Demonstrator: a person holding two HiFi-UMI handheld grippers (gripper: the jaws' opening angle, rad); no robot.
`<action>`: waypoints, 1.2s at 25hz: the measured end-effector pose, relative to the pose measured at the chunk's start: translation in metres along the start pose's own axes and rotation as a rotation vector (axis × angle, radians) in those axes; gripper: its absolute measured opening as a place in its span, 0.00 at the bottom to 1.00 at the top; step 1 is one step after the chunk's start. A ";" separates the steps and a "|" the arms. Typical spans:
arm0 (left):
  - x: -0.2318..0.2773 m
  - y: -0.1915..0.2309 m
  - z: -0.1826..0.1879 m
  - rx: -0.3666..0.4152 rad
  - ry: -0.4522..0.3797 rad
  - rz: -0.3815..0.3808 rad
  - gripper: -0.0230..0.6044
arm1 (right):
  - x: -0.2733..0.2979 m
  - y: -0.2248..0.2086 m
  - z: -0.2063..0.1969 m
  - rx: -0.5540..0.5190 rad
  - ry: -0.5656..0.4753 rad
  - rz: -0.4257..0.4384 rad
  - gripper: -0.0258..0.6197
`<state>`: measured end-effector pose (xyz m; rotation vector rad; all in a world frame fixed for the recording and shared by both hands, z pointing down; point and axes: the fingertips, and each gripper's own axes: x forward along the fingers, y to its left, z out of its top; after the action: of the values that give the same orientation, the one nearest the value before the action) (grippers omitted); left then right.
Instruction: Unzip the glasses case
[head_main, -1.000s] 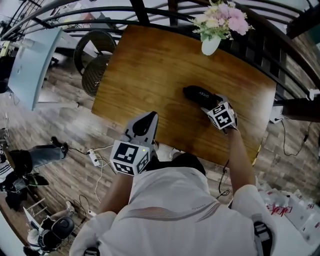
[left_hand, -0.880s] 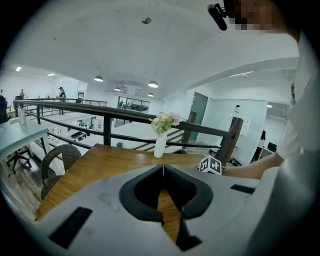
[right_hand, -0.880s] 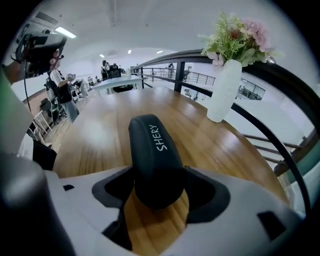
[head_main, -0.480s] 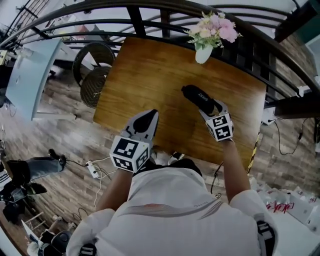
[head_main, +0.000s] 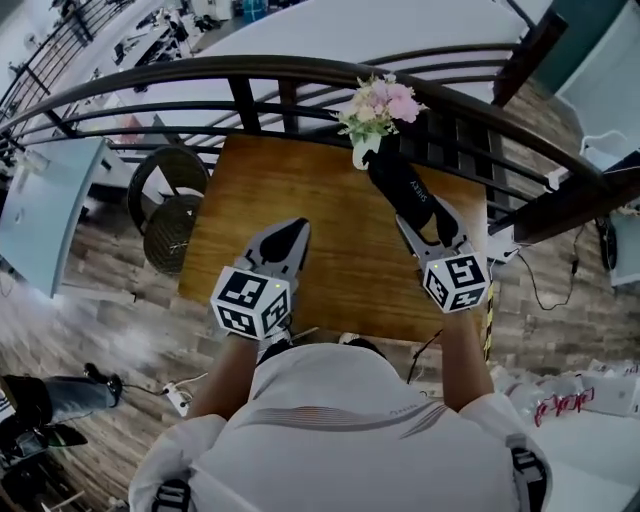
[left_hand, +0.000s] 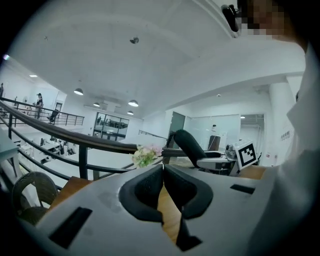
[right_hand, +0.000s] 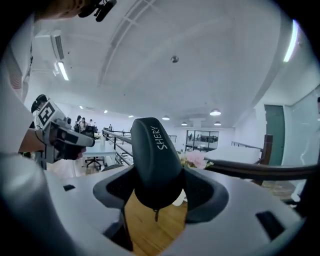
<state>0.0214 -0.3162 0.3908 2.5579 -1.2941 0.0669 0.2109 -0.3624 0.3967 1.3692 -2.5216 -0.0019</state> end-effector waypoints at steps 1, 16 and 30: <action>0.001 -0.002 0.006 0.006 -0.012 -0.013 0.07 | -0.006 0.000 0.013 -0.007 -0.022 -0.012 0.58; -0.004 -0.048 0.061 -0.181 -0.151 -0.423 0.44 | -0.031 0.058 0.078 -0.109 -0.114 -0.027 0.58; -0.023 -0.062 0.097 -0.369 -0.246 -0.570 0.55 | -0.026 0.160 0.103 -0.408 -0.136 0.121 0.58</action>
<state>0.0495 -0.2889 0.2802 2.5439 -0.5271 -0.5569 0.0682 -0.2659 0.3122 1.0837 -2.5192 -0.5703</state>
